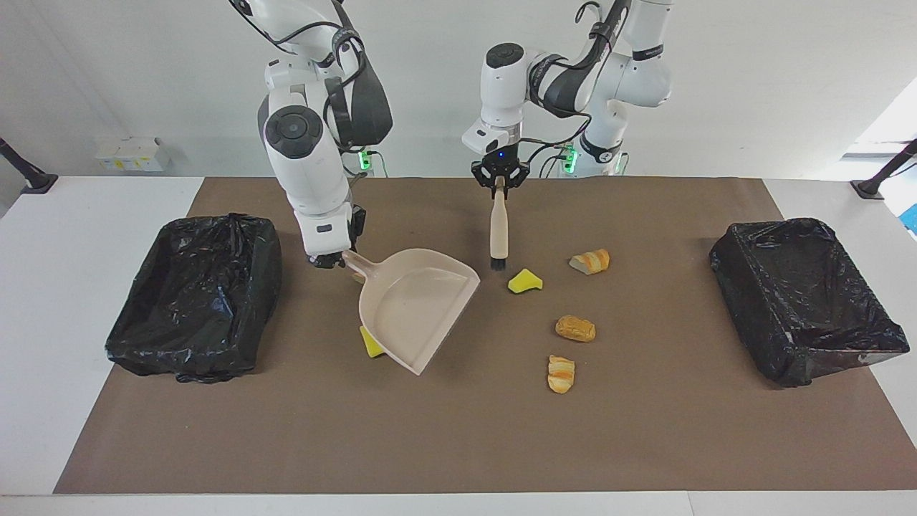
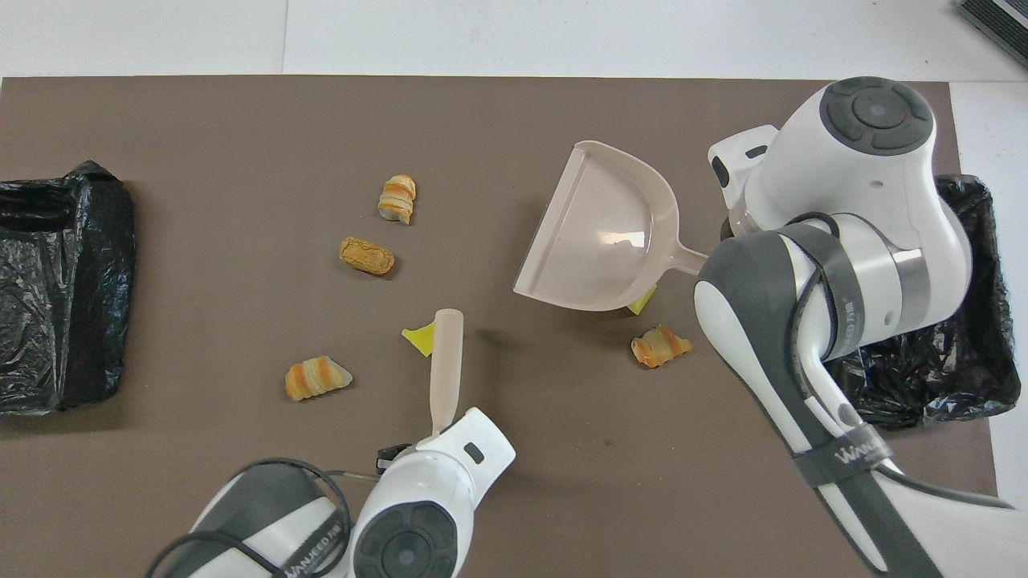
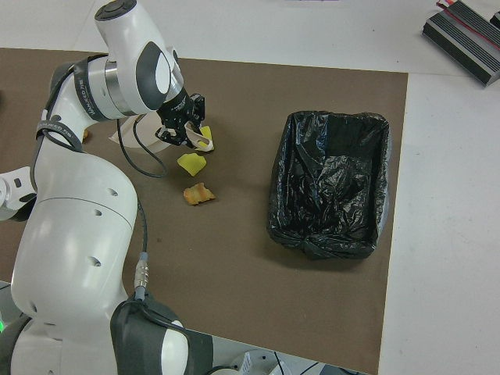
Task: Sweep and dump trash in bin
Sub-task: 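Lower the dustpan with the right gripper while the left gripper positions the brush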
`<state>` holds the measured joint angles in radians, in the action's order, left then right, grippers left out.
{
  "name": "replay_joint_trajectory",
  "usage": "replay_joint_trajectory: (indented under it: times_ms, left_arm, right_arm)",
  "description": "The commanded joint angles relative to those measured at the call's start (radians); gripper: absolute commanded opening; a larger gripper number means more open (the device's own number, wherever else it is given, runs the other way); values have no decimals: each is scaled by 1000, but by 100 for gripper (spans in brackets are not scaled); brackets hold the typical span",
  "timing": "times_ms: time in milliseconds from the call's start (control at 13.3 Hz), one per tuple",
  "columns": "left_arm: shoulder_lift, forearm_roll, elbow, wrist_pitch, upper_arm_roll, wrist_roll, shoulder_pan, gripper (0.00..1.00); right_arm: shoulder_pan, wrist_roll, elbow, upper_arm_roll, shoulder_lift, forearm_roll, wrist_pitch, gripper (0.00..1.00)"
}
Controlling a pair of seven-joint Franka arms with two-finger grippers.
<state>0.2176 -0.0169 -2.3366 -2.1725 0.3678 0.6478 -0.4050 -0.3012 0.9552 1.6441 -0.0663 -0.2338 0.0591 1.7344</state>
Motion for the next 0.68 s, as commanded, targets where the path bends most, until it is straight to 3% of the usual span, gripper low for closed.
replay_joint_trajectory:
  times_ms: [0, 376, 602]
  left_arm:
    - [-26, -18, 63, 49, 11, -132, 141, 0]
    - [-144, -75, 185, 30, 13, -420, 336, 0]
    - [-326, -86, 348, -62, 10, -520, 393, 0]
  right_arm:
    - [-7, 98, 63, 14, 8, 42, 50, 0]
    - [-96, 157, 160, 17, -1, 47, 89, 0]
    - [-116, 126, 175, 17, 1, 57, 83, 0]
